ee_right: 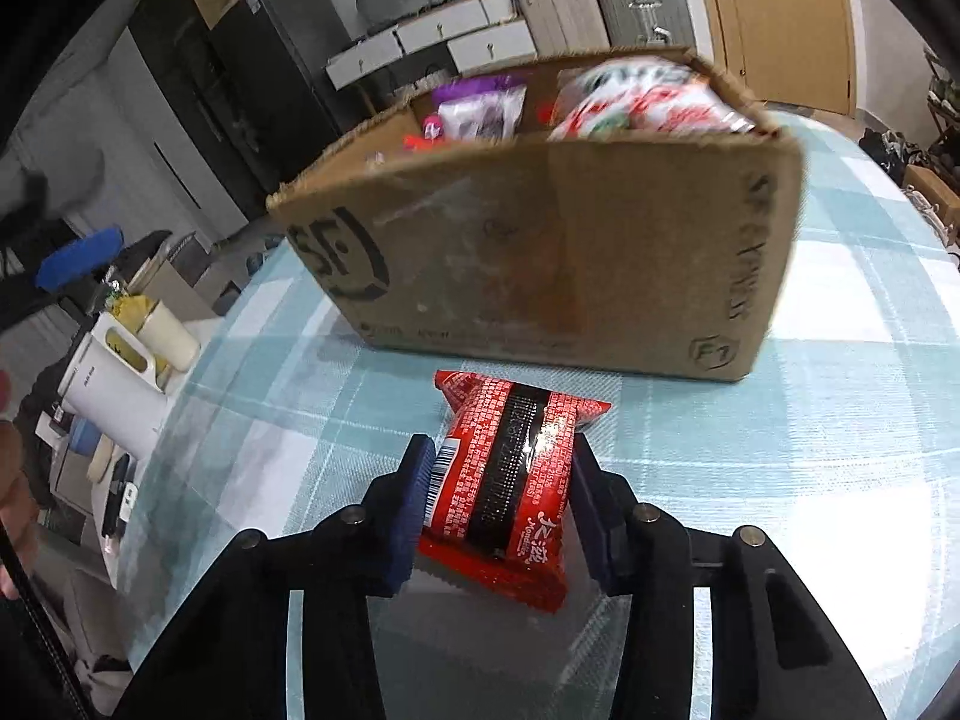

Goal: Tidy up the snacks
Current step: 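Grasp the red-and-black wafer packet with the right tool, then lift the wafer packet and carry it over the box with the right tool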

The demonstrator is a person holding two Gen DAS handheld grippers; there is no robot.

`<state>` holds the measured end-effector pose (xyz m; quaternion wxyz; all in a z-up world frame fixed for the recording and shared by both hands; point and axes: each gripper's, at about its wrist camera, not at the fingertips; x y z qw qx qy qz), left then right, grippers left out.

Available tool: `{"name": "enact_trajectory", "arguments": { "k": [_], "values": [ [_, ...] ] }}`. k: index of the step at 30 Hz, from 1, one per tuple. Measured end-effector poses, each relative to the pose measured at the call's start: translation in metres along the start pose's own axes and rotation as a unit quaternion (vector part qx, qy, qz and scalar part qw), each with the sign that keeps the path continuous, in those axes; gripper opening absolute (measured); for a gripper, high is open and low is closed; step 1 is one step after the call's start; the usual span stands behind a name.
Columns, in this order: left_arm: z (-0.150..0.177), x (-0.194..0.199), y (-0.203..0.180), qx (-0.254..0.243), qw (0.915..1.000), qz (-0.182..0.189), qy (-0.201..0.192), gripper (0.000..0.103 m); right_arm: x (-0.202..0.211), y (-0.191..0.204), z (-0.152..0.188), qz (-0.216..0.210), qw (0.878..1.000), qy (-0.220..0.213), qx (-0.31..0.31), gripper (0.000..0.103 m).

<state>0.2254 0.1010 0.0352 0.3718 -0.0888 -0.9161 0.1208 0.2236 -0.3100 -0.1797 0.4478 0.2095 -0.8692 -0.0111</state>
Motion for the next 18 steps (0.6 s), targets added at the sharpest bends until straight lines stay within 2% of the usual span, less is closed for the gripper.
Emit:
{"name": "enact_trajectory", "arguments": {
  "k": [8, 18],
  "values": [
    [-0.007, 0.002, -0.003, -0.008, 0.9999, 0.002, -0.007, 0.102, 0.050, -0.015, -0.015, -0.003, 0.999, -0.050, -0.006, 0.044],
    [-0.031, -0.014, -0.006, -0.012, 0.9998, 0.013, 0.000, 0.101, 0.112, -0.018, -0.058, -0.001, 0.993, -0.119, 0.016, 0.044]
  ]
}}
Point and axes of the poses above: each gripper's, at about its wrist camera, not at the fingertips, and x roughly against the way its jaws point, y to its left, z to its underside, and after that the axes turned 12 degrees about z, right-handed
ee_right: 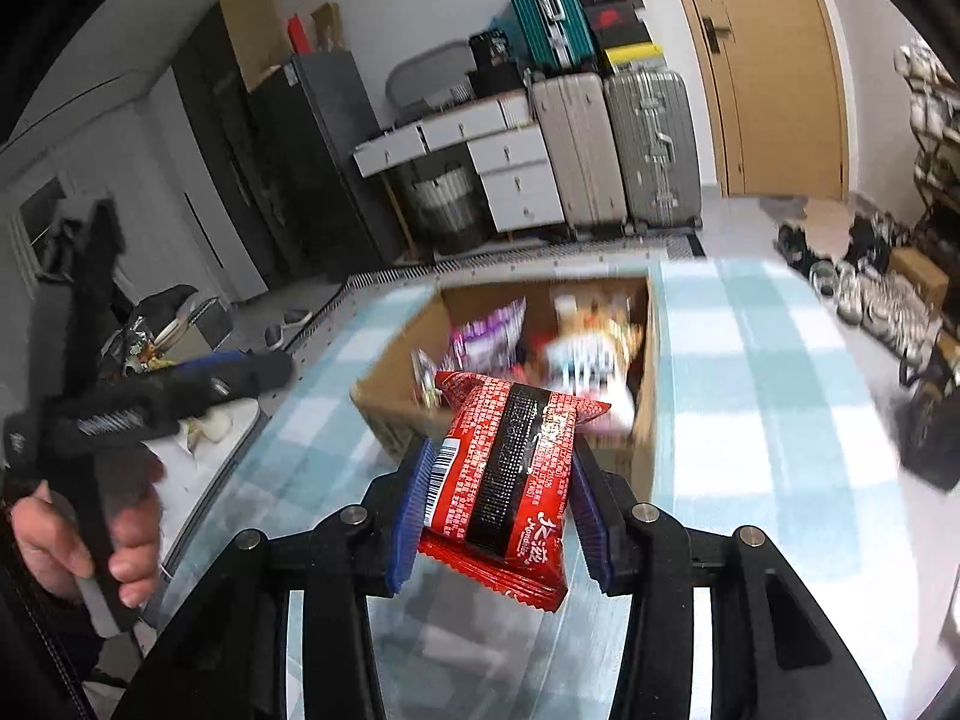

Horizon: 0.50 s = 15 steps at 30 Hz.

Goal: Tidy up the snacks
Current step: 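Lift the wafer packet and carry it over the box with the right tool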

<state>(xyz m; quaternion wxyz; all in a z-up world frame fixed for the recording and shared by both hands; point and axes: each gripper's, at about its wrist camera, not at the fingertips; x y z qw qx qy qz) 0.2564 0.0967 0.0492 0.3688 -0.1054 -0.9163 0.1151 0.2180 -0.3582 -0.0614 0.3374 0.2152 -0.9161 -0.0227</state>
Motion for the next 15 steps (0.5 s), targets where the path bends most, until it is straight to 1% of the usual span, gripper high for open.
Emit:
{"name": "enact_trajectory", "arguments": {
  "k": [8, 15],
  "values": [
    [-0.032, -0.028, -0.002, -0.006, 0.9999, 0.012, 0.011, 0.099, 0.002, 0.010, -0.054, -0.001, 1.000, -0.016, 0.025, 0.044],
    [-0.064, -0.056, 0.001, -0.004, 0.9996, 0.012, 0.025, 0.099, -0.016, 0.019, -0.090, -0.003, 0.999, -0.011, 0.042, 0.044]
  ]
}}
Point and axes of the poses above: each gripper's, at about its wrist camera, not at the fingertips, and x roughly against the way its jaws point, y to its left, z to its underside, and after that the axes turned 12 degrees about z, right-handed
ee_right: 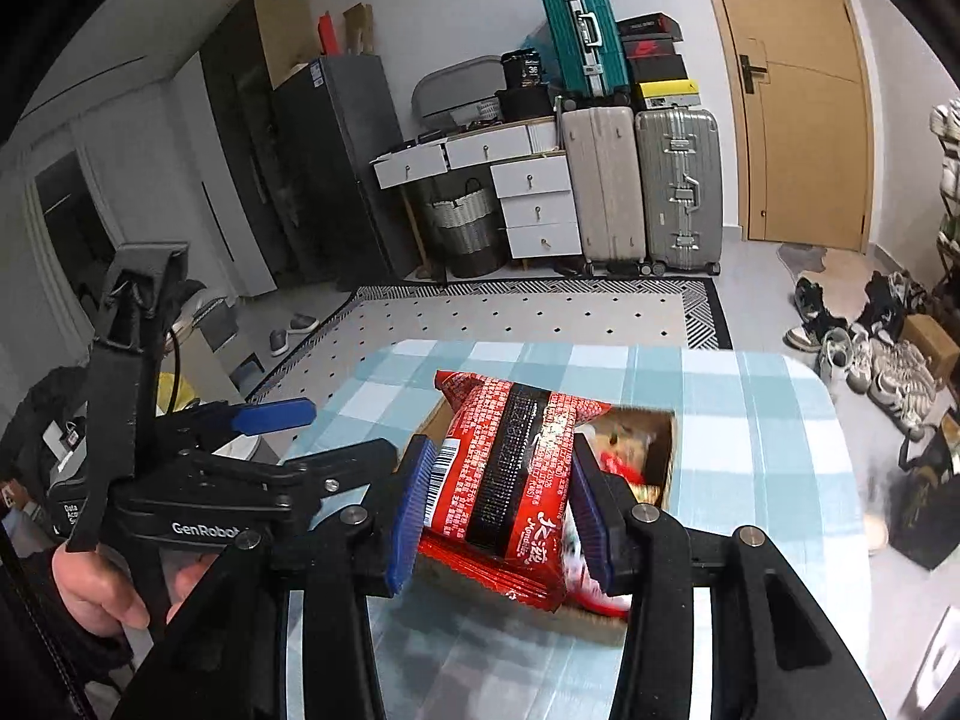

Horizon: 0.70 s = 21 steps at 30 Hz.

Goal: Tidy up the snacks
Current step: 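Lift the wafer packet and carry it over the box with the right tool, then open the right tool to drop the wafer packet into the box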

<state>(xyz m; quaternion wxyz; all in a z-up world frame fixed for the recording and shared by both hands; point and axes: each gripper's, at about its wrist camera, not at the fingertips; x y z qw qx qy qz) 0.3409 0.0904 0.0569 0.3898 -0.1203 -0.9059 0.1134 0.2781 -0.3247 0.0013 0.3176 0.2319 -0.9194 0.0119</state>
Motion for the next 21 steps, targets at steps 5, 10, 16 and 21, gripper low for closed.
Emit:
{"name": "enact_trajectory", "arguments": {
  "k": [5, 10, 16, 21],
  "values": [
    [-0.018, -0.022, 0.005, 0.004, 0.9999, -0.002, 0.009, 0.099, -0.027, -0.005, -0.012, 0.004, 1.000, 0.019, -0.006, 0.044],
    [-0.024, -0.048, 0.010, 0.001, 0.9997, -0.004, 0.025, 0.095, -0.065, -0.018, -0.016, 0.005, 0.999, 0.045, -0.020, 0.044],
    [-0.021, -0.075, 0.021, 0.010, 0.9990, 0.006, 0.044, 0.093, -0.098, -0.027, -0.005, 0.000, 0.997, 0.075, -0.024, 0.045],
    [-0.016, -0.088, 0.027, 0.015, 0.9980, 0.019, 0.058, 0.102, -0.098, -0.044, 0.000, 0.011, 0.998, 0.046, -0.051, 0.095]
  ]
}}
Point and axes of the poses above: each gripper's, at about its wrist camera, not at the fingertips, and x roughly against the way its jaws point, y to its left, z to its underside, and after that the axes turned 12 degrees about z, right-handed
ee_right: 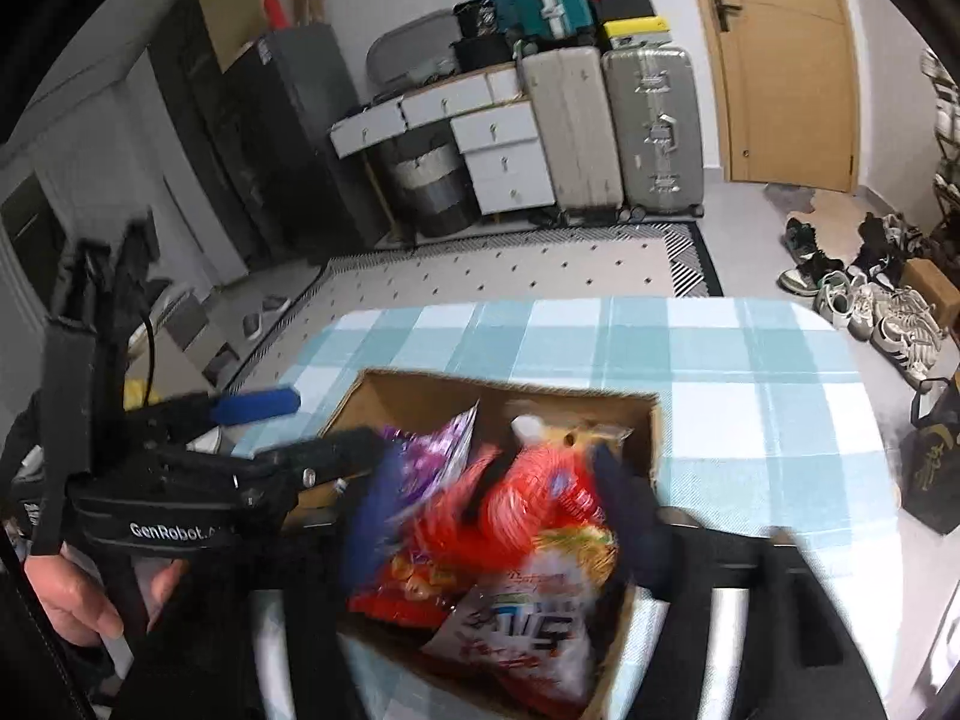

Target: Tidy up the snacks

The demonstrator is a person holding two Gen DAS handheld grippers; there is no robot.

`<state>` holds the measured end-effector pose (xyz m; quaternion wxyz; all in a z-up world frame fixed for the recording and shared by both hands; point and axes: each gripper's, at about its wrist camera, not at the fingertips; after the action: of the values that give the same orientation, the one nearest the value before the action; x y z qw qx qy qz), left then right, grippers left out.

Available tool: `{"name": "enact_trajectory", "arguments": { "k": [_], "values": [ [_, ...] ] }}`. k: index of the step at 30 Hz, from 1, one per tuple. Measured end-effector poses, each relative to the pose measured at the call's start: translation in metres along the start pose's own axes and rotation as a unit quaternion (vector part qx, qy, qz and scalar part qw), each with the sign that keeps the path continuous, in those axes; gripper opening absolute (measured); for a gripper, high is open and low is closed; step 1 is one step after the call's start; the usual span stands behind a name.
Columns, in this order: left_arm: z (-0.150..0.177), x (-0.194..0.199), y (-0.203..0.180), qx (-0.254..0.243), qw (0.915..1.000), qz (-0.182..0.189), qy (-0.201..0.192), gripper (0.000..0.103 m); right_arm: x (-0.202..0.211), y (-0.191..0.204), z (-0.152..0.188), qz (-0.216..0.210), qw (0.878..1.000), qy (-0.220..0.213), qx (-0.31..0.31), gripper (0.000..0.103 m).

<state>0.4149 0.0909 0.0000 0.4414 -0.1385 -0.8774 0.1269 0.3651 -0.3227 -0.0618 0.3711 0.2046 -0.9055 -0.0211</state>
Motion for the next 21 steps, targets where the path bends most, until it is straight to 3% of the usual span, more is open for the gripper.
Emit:
{"name": "enact_trajectory", "arguments": {
  "k": [10, 21],
  "values": [
    [0.031, 0.027, -0.010, -0.026, 0.9990, -0.015, -0.033, 0.102, 0.034, -0.018, 0.023, 0.003, 1.000, -0.027, -0.012, 0.096],
    [0.099, 0.068, -0.027, -0.035, 0.9941, -0.065, -0.080, 0.102, 0.089, -0.032, 0.096, 0.017, 0.996, -0.084, -0.026, 0.098]
  ]
}}
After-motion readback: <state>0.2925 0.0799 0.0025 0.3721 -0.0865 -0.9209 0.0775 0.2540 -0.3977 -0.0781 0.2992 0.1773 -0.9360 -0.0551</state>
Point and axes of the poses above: each gripper's, at about its wrist camera, not at the fingertips, and x roughly against the way its jaws point, y to its left, z to its underside, and after that the axes turned 12 degrees about z, right-handed
